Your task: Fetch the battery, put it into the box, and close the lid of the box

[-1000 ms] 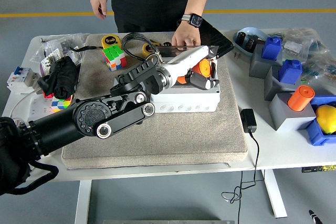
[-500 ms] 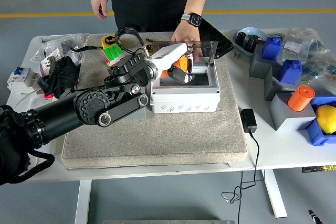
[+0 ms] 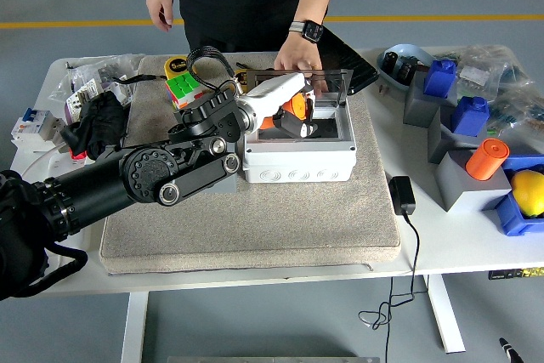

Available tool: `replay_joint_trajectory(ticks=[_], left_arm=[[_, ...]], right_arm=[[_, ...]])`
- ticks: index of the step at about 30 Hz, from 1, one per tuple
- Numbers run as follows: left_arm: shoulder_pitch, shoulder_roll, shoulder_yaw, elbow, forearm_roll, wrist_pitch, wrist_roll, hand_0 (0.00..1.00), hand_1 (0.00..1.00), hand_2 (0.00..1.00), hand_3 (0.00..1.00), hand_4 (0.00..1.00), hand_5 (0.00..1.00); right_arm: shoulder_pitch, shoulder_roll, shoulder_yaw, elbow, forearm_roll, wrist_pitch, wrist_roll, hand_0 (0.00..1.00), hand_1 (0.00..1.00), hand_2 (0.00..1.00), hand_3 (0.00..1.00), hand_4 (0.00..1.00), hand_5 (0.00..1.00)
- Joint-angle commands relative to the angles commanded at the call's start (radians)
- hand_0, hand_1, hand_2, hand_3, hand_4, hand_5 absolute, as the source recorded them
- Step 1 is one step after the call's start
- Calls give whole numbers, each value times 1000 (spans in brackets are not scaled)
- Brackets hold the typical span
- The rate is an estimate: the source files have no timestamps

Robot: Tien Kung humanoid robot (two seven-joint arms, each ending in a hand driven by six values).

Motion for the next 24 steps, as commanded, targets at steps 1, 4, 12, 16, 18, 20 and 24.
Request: replay_joint_trajectory(ticks=[1, 4, 12, 16, 18, 20, 24], left_arm=[[0, 0, 2, 1, 6, -4, -5, 291, 333, 326, 417, 854, 2], [1, 0, 6, 3, 35, -11, -11, 440, 608, 540, 631, 998, 227], [5, 0, 4, -9, 57, -17, -17, 402, 605, 540, 680, 998, 379], [7, 0, -14, -23, 61, -18, -19, 402, 601, 544, 682, 998, 433], [11, 0, -31, -36, 64, -18, -21, 402, 601, 544, 682, 998, 433], [15, 0, -46, -47, 67, -19, -22, 402, 601, 544, 682, 998, 433], [25, 0, -84, -83, 77, -26, -19, 401, 598, 543, 681, 998, 456]], right_arm=[[0, 0, 0, 0, 1, 0, 0, 726, 667, 654, 596, 998, 622], [1, 0, 0, 0, -1, -1, 0, 726, 665, 654, 596, 998, 622], [0, 1, 4, 1, -4, -1, 1, 726, 666, 654, 595, 998, 621], [1, 1, 7, 2, -8, -2, 2, 726, 666, 654, 594, 998, 622], [1, 1, 10, 3, -10, -3, 3, 726, 666, 654, 594, 998, 622], [0, 1, 12, 3, -9, -2, 4, 726, 666, 654, 594, 998, 622], [1, 1, 16, 4, -11, -2, 5, 726, 665, 654, 595, 998, 621]])
